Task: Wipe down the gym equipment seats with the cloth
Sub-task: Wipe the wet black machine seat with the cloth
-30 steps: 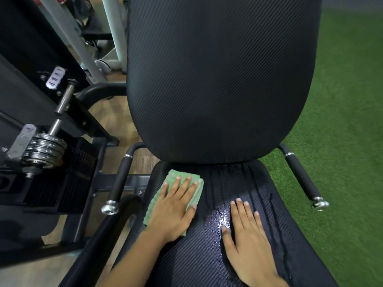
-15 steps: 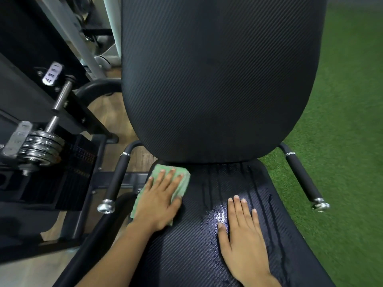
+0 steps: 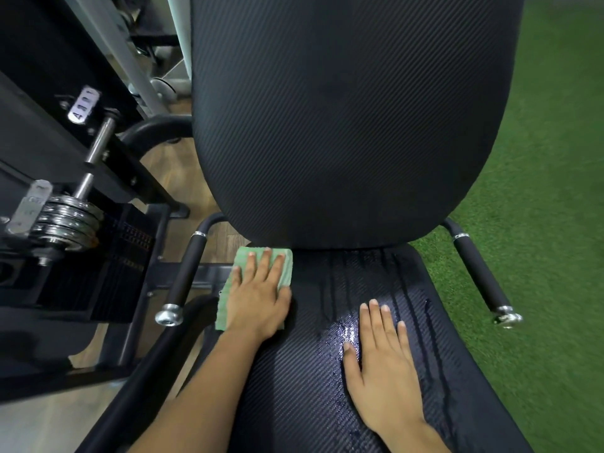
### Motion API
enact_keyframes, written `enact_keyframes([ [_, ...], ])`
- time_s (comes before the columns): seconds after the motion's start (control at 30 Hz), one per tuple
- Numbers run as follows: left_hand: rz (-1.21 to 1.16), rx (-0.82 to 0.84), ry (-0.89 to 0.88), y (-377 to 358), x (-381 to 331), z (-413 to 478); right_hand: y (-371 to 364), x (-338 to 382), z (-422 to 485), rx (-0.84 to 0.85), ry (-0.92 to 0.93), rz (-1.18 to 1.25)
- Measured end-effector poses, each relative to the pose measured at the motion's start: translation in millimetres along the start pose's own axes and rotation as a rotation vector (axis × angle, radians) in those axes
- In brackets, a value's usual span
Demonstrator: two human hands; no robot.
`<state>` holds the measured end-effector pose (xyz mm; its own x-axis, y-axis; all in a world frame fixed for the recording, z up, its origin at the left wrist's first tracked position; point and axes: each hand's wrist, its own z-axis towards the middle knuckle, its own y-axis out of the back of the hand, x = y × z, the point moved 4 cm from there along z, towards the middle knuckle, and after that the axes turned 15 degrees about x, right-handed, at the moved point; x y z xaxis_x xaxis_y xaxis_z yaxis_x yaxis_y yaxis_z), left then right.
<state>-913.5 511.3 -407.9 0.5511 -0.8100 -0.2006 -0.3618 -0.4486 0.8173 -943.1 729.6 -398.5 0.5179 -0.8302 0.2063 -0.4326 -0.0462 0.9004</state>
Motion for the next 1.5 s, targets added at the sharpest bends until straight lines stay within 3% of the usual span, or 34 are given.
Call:
enact_keyframes([
  [0.13, 0.051, 0.041, -0.183, -10.6, -26.5, -13.5, 3.7, 0.4, 1.6, 0.024, -0.004, -0.008],
  [0.27, 0.044, 0.047, -0.357, -11.7, -7.5, -27.5, 9.3, -1.2, 19.6, 0.042, -0.004, -0.039],
  [0.5, -0.003, -0.016, -0.020, -3.9, -26.3, 0.2, 14.3, -1.1, 48.9, 0.051, 0.048, 0.033],
  [0.67, 0.098, 0.071, -0.331, -13.8, -24.8, -19.8, 14.5, -0.8, 48.9, 0.095, 0.042, 0.073],
  [0.83, 0.044, -0.002, -0.051, -1.8, -8.1, 1.3, 15.6, 1.8, 47.5, 0.104, 0.024, 0.068],
  [0.93, 0.080, 0.043, -0.155, -10.9, -41.6, -1.7, 15.5, 0.7, 47.0, 0.102, 0.024, 0.085],
  [1.03, 0.089, 0.071, -0.314, -14.1, -27.6, -15.8, 16.0, -0.5, 46.1, 0.114, 0.036, 0.090],
  [1.13, 0.057, 0.017, -0.188, -8.0, -3.9, -12.9, 16.4, 0.1, 45.5, 0.102, 0.030, 0.104],
  [1.23, -0.001, -0.014, -0.036, -5.5, -22.8, -2.2, 15.4, 1.3, 46.1, 0.104, 0.022, 0.096],
  [1.4, 0.079, 0.066, -0.314, -16.6, -39.0, -17.9, 15.1, 0.1, 46.5, 0.121, 0.031, 0.089],
  [1.5, 0.074, 0.017, -0.221, -11.9, -11.4, -16.9, 15.3, 0.6, 45.9, 0.114, 0.030, 0.091],
])
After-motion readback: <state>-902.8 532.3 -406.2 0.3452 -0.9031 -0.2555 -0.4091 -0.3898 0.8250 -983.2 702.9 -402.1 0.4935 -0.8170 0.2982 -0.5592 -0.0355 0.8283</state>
